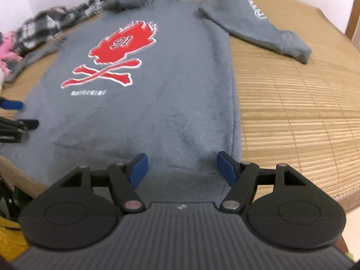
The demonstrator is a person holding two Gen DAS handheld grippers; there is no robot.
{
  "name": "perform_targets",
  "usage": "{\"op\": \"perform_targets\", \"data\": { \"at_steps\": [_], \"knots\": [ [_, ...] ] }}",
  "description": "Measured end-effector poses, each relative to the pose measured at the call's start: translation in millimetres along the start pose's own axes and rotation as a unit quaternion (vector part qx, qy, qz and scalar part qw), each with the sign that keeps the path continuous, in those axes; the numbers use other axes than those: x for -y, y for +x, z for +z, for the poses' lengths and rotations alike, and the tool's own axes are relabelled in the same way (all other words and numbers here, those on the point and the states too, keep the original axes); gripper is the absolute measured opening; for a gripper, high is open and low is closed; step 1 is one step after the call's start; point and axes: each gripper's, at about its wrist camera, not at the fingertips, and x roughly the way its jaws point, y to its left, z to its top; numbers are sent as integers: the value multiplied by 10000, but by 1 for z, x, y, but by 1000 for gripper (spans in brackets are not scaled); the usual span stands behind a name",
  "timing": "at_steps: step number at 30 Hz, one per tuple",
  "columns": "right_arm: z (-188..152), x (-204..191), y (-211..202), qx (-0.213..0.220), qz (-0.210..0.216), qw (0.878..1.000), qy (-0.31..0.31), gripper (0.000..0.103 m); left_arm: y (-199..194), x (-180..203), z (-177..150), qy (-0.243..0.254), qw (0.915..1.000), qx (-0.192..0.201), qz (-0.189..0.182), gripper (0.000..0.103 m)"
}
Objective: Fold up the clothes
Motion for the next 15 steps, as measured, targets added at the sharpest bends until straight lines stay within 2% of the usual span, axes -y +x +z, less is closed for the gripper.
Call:
{"op": "perform_targets", "data": {
  "at_steps": [4, 6, 10, 14, 15],
  "knots": [
    [-7, 4, -21, 141, 125, 9994, -306, 71, -11, -4, -5, -321, 9992, -189, 106, 69],
    [-2, 20, -28, 300, 99, 9994, -118, 71, -19, -4, -5, -434, 9987, -218, 154, 69],
    [18, 68, -29, 608, -211, 9944, 839, 71, -29, -2, 10, -543, 9985, -4, -27, 76],
    [42, 125, -22, 818, -344, 9735, 2110, 72, -18, 2, 38, -582, 9976, 198, -313, 77],
    [48, 136, -19, 842, -343, 9696, 2270, 71, -14, 6, 46, -611, 9972, 217, -367, 77]
  ]
}}
